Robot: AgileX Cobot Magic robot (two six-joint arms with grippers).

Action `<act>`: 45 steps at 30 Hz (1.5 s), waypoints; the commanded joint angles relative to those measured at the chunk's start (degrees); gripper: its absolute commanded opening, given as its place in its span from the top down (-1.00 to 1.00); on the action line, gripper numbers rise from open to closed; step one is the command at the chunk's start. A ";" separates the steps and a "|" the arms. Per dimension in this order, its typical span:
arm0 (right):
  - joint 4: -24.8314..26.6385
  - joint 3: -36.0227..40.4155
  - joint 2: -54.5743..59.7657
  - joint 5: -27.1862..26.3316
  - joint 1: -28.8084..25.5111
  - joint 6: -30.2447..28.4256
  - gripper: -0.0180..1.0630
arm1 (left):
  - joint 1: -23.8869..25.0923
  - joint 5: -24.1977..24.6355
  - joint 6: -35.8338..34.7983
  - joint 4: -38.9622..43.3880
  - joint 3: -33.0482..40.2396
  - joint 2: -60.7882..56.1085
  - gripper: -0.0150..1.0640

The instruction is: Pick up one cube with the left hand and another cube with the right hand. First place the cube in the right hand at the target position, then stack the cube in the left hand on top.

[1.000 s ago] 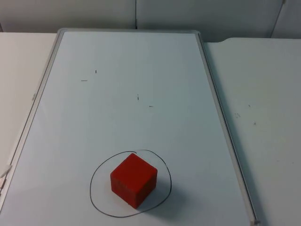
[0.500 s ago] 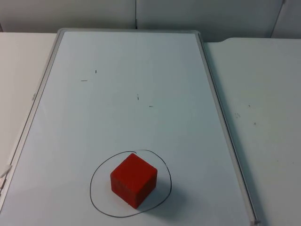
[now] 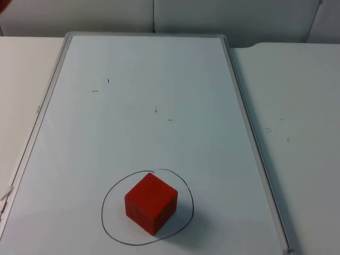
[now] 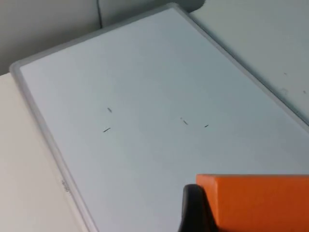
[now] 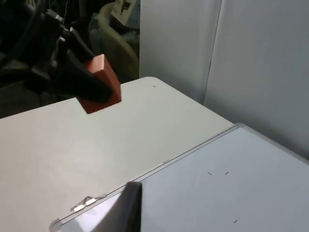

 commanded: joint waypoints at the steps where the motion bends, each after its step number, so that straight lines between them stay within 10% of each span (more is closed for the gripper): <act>1: -0.27 0.24 -0.19 -0.92 0.17 0.19 -0.88 | -0.34 0.51 4.03 -4.43 -2.05 3.46 0.83; 18: -0.15 0.58 -0.19 -0.28 0.17 0.19 -0.88 | -14.71 -7.86 5.59 -8.26 -4.67 31.11 0.98; 45: -0.15 0.63 -0.19 1.52 0.17 0.19 -0.88 | -18.98 -18.62 -2.41 -9.46 1.00 37.90 0.98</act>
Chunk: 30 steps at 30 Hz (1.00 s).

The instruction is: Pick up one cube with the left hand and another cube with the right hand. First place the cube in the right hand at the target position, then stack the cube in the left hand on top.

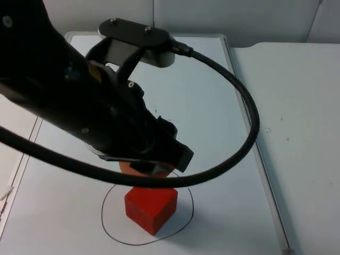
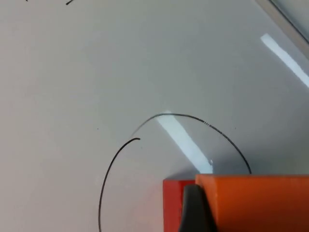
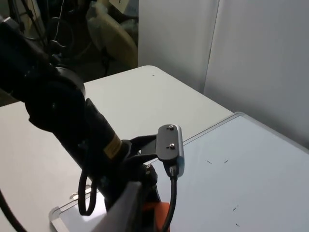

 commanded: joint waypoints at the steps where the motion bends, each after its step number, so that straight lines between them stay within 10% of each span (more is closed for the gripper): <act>1: 0.06 0.32 -0.19 0.07 0.17 0.08 -0.88 | -0.43 -1.19 -1.19 -0.26 0.23 0.08 0.98; 30: -0.05 0.32 -0.19 1.17 0.17 0.08 -0.88 | -0.43 -7.90 0.10 -1.13 4.01 3.25 0.98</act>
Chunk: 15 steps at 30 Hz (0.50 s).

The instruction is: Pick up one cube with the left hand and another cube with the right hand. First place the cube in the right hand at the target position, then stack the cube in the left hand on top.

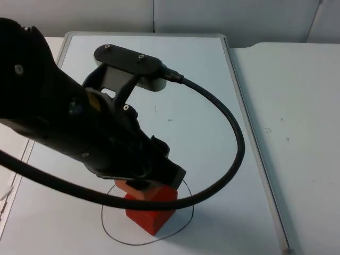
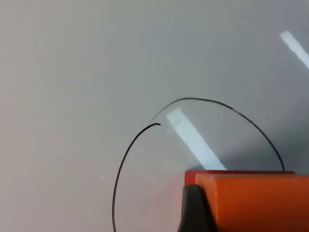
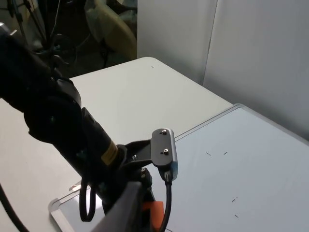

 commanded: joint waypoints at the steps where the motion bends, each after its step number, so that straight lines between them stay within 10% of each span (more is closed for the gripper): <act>1: -0.05 0.32 -0.19 -0.19 0.17 0.08 -0.88 | -0.43 -0.91 0.68 -0.13 0.25 0.01 0.98; 15: -0.16 0.32 -0.19 -0.40 0.17 0.08 -0.88 | -0.43 -0.62 2.99 -1.10 0.25 0.37 0.98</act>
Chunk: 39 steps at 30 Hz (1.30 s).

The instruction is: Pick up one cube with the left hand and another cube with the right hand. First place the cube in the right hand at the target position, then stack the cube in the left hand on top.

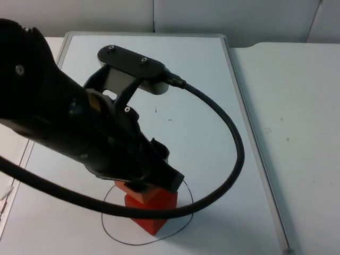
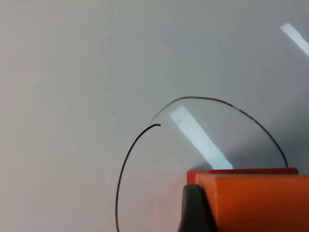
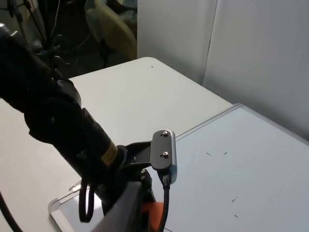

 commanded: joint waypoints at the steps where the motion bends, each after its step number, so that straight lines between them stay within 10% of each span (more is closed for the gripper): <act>1: -0.16 0.32 -0.19 -0.50 0.17 0.08 -0.88 | -0.43 -0.85 0.01 -1.11 0.25 0.35 0.98; 39: -1.56 0.32 -0.19 -0.63 0.17 0.08 -0.88 | -0.43 -0.29 0.62 -1.32 0.25 1.12 0.98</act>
